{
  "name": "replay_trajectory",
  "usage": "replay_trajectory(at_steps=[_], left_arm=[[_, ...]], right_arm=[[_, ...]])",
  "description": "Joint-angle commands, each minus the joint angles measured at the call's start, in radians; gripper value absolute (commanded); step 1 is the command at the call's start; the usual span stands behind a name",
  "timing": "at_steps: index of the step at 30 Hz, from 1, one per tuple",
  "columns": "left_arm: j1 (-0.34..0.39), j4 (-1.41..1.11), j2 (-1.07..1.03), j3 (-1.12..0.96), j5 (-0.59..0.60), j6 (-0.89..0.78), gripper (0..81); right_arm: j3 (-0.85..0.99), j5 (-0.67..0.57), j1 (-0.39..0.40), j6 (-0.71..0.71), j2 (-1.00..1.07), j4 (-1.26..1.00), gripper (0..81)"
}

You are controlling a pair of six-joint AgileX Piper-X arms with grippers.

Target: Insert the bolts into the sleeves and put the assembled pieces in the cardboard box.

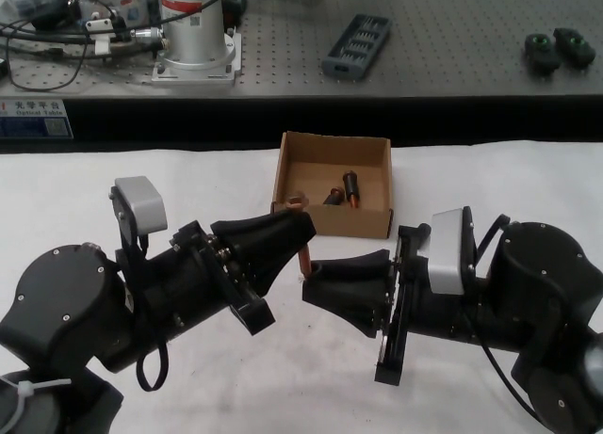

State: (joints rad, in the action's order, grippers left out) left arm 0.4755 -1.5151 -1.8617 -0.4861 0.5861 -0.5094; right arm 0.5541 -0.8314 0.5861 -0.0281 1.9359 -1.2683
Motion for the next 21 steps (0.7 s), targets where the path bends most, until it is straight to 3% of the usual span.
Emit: replay_trajectory(at_steps=[1, 14, 21], left_arm=[[-0.001, -0.005, 0.0, -0.009, 0.003, -0.001, 0.7], [-0.001, 0.028, 0.0, -0.009, 0.042, -0.112, 0.7], [-0.001, 0.081, 0.0, -0.009, 0.063, -0.072, 0.7]], right_arm=[[0.01, -0.017, -0.004, 0.003, 0.002, -0.017, 7.3], [0.01, -0.062, -0.007, 0.003, 0.002, -0.033, 7.3], [0.01, -0.062, -0.007, -0.028, 0.002, -0.052, 7.3]])
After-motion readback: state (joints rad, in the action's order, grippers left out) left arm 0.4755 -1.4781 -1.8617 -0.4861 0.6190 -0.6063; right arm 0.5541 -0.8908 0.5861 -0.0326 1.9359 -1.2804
